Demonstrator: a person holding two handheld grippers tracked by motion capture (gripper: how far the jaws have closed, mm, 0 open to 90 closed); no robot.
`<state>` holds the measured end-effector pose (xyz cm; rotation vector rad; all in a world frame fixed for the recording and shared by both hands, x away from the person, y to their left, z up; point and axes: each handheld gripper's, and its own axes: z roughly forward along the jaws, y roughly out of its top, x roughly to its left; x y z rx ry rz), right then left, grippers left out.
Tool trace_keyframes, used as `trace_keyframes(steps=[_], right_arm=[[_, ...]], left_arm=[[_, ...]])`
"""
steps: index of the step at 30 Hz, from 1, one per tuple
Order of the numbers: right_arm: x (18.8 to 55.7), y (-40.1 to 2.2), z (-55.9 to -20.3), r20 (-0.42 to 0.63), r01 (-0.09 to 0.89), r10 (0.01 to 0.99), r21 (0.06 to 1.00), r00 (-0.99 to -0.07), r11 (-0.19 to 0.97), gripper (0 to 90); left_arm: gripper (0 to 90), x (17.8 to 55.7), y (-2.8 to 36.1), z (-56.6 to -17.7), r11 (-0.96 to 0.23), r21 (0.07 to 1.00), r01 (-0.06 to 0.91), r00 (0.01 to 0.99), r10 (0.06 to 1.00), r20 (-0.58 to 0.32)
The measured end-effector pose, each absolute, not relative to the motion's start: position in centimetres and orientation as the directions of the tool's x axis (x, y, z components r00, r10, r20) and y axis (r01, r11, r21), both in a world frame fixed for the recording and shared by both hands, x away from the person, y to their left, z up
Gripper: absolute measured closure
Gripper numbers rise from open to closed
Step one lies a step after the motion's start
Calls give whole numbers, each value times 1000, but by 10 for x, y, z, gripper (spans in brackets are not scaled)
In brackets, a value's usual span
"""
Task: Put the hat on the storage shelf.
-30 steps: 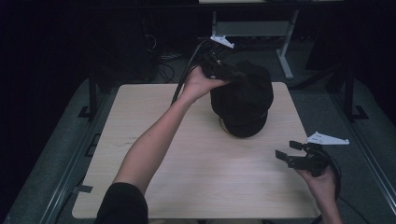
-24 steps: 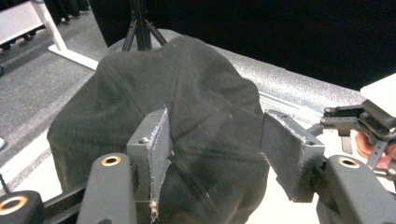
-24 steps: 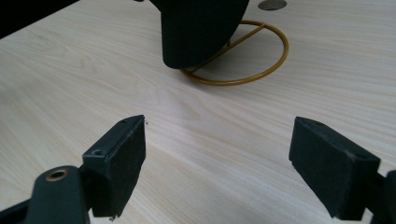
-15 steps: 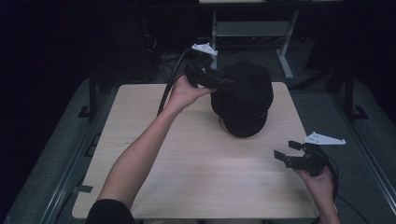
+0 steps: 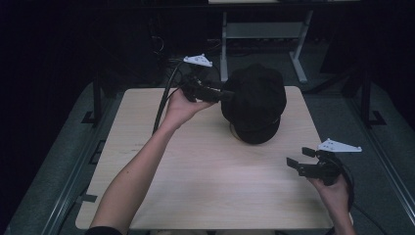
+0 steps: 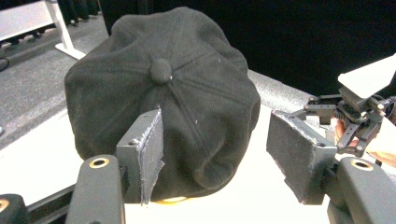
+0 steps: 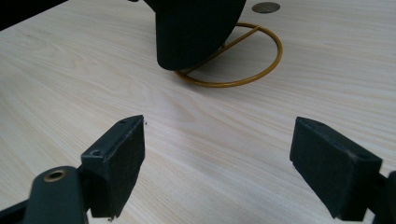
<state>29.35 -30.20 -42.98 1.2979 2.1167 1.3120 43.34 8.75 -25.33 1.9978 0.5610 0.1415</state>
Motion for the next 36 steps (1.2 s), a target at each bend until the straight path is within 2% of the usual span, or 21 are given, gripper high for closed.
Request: trace_keyframes(steps=[20, 36], right_arm=[[295, -290, -431, 151, 527, 829, 828, -538, 191, 176], [295, -287, -432, 137, 524, 828, 826, -544, 207, 176]], left_arm=[[276, 406, 126, -270, -379, 860, 342, 865, 485, -130], [269, 388, 153, -290, -363, 862, 355, 851, 508, -137]])
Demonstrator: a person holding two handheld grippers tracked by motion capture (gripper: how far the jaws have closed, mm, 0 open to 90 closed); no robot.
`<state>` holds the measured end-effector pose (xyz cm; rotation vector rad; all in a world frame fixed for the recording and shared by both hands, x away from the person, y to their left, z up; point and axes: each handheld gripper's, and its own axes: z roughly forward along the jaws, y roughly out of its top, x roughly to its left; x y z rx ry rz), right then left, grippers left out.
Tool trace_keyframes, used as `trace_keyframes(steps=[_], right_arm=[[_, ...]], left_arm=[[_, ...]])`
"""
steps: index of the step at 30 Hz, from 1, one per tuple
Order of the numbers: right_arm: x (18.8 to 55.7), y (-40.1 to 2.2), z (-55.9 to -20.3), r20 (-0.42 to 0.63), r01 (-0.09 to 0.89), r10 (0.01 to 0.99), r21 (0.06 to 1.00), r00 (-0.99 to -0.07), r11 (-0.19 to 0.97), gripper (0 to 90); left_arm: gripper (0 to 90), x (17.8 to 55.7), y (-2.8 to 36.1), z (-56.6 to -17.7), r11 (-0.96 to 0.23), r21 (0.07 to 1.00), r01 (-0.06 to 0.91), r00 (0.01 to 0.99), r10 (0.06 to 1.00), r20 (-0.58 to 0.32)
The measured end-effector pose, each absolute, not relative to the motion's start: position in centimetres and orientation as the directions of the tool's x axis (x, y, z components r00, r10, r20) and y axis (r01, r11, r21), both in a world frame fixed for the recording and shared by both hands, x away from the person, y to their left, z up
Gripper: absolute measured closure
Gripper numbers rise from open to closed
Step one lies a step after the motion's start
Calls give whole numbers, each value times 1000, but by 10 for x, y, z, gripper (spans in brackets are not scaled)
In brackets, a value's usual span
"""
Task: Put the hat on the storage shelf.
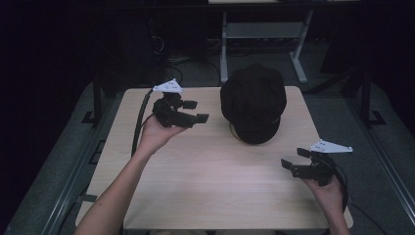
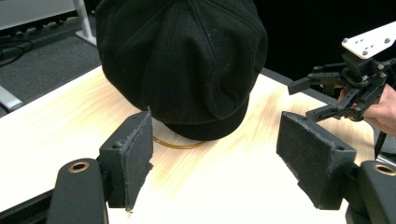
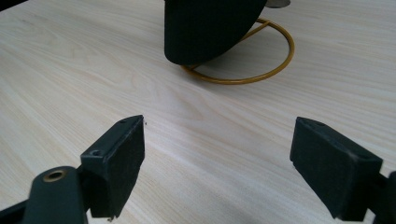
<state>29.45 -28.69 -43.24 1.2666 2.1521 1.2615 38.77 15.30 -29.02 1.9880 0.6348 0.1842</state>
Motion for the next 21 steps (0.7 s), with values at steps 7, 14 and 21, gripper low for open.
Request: trace_keyframes(steps=[7, 14, 21], right_arm=[[295, -286, -433, 137, 533, 832, 820, -538, 210, 176], [295, -286, -434, 135, 534, 831, 818, -540, 214, 176], [295, -286, -434, 136, 535, 832, 817, -538, 213, 176]], left_arm=[[263, 379, 164, -302, -343, 863, 370, 841, 518, -155], [260, 369, 172, -317, -353, 856, 377, 836, 528, -150], [260, 361, 180, -327, -336, 861, 382, 830, 535, -159]])
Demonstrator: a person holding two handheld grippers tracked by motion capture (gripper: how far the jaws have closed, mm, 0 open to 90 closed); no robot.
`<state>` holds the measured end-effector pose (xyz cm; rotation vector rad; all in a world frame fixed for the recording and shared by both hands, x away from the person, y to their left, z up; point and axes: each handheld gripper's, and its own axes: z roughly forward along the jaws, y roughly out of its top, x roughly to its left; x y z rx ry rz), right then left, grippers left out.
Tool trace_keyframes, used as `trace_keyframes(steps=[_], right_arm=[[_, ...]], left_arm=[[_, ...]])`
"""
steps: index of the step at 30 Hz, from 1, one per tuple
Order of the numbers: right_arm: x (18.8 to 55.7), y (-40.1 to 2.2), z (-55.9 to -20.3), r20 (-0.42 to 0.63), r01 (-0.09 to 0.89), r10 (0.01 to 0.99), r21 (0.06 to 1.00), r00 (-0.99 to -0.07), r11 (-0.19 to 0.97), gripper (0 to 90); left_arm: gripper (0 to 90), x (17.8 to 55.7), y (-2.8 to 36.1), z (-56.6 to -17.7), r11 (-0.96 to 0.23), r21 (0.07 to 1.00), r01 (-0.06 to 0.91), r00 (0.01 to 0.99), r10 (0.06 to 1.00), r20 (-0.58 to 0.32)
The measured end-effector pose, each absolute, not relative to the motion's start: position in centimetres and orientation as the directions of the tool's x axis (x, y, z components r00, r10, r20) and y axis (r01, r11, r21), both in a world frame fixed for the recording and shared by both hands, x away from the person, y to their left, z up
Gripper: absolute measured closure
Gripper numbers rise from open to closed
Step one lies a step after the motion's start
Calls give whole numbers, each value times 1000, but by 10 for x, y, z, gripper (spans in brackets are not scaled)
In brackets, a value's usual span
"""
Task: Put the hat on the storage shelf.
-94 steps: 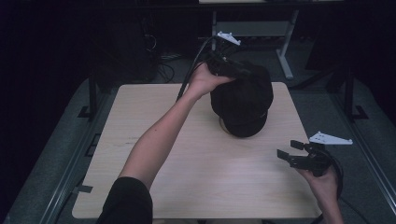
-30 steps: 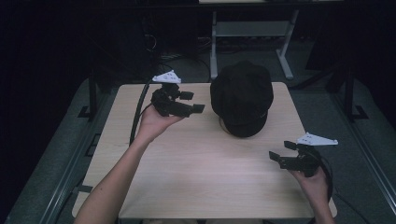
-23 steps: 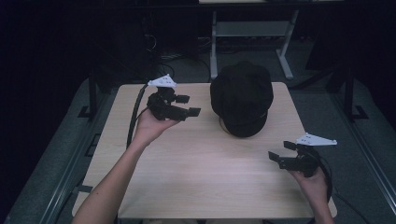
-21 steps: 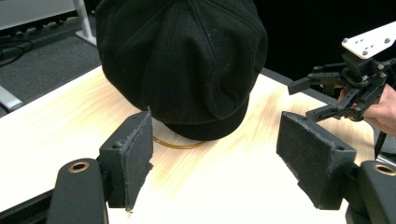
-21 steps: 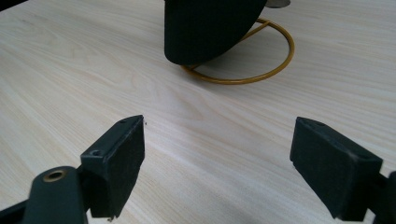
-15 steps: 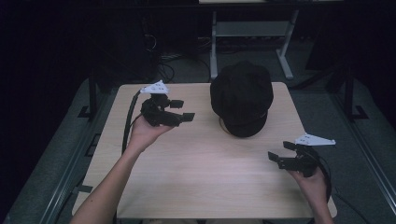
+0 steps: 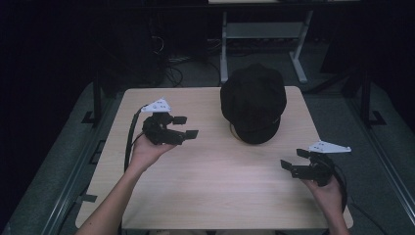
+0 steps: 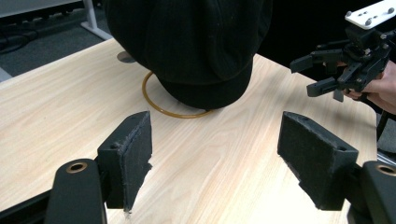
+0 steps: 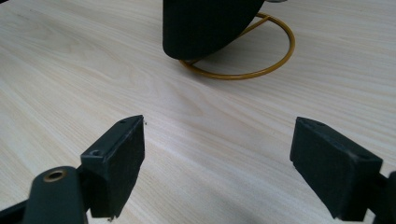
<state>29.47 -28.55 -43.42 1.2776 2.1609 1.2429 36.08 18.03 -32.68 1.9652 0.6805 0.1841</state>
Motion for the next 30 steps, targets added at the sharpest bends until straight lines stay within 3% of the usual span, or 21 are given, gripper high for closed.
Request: trace_keyframes(steps=[30], right_arm=[[295, -283, -437, 118, 548, 830, 799, -546, 247, 176]], left_arm=[[255, 320, 224, -368, -301, 869, 391, 779, 611, -139]])
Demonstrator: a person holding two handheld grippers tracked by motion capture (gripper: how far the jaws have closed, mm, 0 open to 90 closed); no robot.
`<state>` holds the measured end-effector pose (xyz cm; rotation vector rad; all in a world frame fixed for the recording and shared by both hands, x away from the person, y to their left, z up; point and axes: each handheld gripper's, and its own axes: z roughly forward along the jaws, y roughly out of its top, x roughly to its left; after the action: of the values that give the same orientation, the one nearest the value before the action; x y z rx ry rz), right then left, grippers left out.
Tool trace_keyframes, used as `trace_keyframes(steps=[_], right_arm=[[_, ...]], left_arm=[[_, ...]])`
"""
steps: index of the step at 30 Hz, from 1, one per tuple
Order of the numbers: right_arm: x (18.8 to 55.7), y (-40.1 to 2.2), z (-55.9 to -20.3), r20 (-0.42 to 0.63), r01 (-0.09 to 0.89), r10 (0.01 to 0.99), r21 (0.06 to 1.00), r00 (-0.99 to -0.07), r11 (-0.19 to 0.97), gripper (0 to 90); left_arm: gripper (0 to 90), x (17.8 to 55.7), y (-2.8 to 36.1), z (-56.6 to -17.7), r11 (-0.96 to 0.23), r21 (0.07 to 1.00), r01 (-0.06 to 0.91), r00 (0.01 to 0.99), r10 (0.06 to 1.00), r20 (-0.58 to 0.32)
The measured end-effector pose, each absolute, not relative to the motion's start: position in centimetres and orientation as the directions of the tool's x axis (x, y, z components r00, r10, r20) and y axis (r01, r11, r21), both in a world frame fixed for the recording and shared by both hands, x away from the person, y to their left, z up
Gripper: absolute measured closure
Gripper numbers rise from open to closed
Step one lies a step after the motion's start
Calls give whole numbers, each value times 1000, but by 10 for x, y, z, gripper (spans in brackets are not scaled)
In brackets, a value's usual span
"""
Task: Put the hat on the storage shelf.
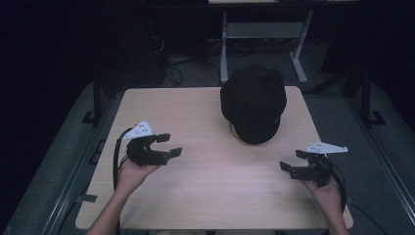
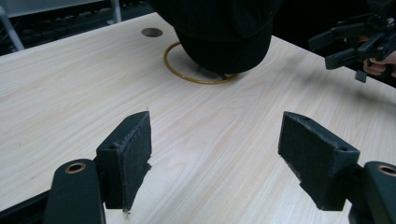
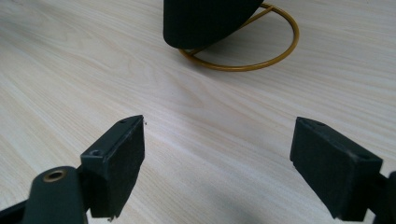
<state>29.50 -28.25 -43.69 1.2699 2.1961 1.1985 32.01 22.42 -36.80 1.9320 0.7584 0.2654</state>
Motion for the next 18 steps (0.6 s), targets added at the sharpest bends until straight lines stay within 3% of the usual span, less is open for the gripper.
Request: trace_keyframes(steps=[18], right_arm=[[295, -278, -437, 107, 554, 829, 789, -549, 265, 176]], left_arm=[[255, 301, 243, -390, -293, 869, 398, 757, 641, -131]])
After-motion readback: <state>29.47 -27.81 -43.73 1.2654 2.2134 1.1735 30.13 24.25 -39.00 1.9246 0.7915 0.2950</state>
